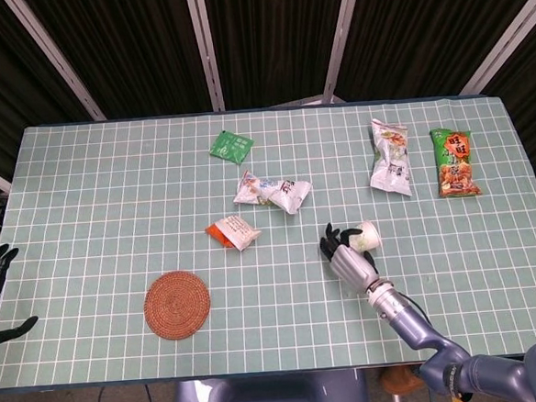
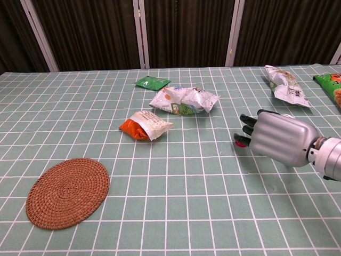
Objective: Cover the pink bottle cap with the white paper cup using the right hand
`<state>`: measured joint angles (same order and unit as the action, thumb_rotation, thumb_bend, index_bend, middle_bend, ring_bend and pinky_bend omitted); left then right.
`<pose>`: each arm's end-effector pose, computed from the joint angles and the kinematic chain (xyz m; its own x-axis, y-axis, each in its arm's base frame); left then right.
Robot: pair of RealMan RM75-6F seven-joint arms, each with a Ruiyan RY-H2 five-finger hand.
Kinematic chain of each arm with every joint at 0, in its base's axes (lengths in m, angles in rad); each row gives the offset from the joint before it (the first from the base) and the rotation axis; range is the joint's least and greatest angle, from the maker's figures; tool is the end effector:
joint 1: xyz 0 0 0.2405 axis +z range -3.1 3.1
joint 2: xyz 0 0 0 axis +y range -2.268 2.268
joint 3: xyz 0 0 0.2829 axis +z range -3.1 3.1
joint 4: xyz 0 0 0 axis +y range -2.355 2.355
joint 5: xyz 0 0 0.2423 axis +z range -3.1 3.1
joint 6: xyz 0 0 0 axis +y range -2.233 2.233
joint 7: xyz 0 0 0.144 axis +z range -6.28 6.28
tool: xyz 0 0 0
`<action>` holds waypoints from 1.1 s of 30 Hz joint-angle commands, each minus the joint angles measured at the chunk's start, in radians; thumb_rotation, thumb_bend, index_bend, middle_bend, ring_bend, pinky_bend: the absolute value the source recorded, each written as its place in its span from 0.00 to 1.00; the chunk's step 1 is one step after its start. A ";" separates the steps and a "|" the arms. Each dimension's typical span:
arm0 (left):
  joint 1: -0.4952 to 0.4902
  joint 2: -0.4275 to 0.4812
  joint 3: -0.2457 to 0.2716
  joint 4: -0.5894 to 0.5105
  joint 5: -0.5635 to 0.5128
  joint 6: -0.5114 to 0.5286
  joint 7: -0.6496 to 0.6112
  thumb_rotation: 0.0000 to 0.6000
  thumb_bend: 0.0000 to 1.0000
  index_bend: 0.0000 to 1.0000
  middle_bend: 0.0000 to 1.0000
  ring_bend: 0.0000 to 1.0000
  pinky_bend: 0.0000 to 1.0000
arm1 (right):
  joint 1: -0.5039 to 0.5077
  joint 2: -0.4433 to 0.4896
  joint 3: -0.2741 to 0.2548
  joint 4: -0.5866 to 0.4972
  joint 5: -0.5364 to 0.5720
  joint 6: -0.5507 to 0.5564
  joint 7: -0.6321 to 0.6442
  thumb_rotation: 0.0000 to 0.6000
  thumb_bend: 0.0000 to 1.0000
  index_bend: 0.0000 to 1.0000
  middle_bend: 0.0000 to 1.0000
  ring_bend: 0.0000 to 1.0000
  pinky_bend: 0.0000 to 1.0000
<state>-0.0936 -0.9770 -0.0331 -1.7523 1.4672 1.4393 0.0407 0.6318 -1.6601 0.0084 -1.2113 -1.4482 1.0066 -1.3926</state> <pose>-0.3344 0.1826 0.1694 0.4315 0.0620 0.9000 0.9015 0.0091 -0.4328 -0.2350 -0.3247 -0.0875 0.9104 0.3985 -0.1115 0.2834 -0.4040 0.8698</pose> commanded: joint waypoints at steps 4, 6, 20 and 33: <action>0.000 0.000 0.001 -0.001 0.000 -0.001 0.001 1.00 0.00 0.00 0.00 0.00 0.00 | 0.000 -0.006 -0.008 0.030 -0.016 0.012 0.037 1.00 0.29 0.19 0.34 0.21 0.52; -0.001 -0.001 0.001 0.000 0.000 -0.002 0.003 1.00 0.00 0.00 0.00 0.00 0.00 | -0.001 -0.005 -0.011 0.040 -0.023 0.017 0.050 1.00 0.31 0.21 0.35 0.22 0.53; -0.001 -0.002 0.003 -0.003 0.002 -0.002 0.005 1.00 0.00 0.00 0.00 0.00 0.00 | -0.007 0.017 0.010 0.041 -0.064 0.091 0.242 1.00 0.39 0.25 0.40 0.28 0.56; -0.001 0.008 0.012 -0.013 0.019 -0.005 -0.016 1.00 0.00 0.00 0.00 0.00 0.00 | -0.032 0.058 0.205 -0.206 0.108 0.138 0.844 1.00 0.39 0.25 0.41 0.26 0.57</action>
<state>-0.0945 -0.9698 -0.0219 -1.7650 1.4848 1.4345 0.0251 0.6081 -1.6131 0.1416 -1.3366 -1.4212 1.1493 -0.6923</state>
